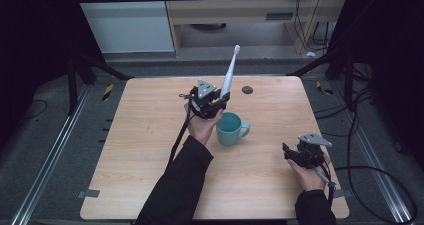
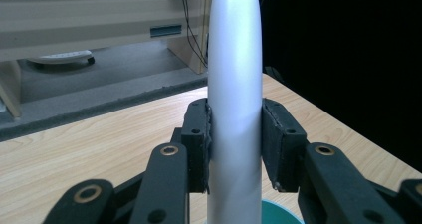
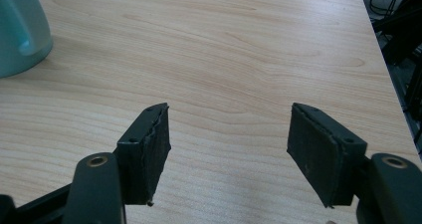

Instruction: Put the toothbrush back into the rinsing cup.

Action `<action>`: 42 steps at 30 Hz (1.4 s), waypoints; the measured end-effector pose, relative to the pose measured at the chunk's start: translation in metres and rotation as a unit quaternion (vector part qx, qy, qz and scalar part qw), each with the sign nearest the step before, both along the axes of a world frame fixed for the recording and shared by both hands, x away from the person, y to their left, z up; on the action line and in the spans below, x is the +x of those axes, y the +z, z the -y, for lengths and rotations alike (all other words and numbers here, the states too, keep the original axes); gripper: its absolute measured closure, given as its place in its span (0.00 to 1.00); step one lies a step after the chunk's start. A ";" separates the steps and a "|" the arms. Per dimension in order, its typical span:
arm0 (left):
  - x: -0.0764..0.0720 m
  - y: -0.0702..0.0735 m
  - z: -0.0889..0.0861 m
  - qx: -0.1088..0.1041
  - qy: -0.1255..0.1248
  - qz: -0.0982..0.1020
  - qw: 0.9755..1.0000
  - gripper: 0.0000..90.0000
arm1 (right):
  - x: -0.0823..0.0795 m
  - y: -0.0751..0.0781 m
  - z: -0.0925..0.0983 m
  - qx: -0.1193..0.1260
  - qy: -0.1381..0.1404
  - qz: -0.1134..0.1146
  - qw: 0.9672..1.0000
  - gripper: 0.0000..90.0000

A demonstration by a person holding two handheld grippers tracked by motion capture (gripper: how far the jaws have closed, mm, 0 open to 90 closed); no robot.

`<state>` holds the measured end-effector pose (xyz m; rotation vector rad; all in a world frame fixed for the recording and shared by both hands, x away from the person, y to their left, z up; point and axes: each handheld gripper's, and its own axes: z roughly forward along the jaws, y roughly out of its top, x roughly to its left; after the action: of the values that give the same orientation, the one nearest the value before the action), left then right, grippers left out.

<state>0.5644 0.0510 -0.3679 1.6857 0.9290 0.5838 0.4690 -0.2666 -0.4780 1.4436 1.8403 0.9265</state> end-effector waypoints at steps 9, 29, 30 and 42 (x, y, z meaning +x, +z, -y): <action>-0.003 -0.023 0.012 -0.005 0.018 0.011 1.000 0.74 | 0.000 0.000 -0.001 -0.003 0.002 0.001 1.000 0.37; -0.012 -0.066 0.019 0.002 0.048 0.016 0.999 0.73 | 0.000 -0.001 -0.002 -0.007 0.004 -0.002 1.000 0.37; -0.013 -0.067 0.019 0.001 0.050 0.014 0.999 0.73 | 0.000 -0.001 -0.002 -0.007 0.004 -0.003 1.000 0.37; -0.015 -0.082 0.020 0.006 0.059 0.004 0.998 0.73 | 0.000 -0.001 -0.002 -0.008 0.004 -0.003 1.000 0.37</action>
<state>0.5495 0.0309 -0.4500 1.6456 1.0257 0.6763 0.4692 -0.2646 -0.4794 1.4323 1.8546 0.9107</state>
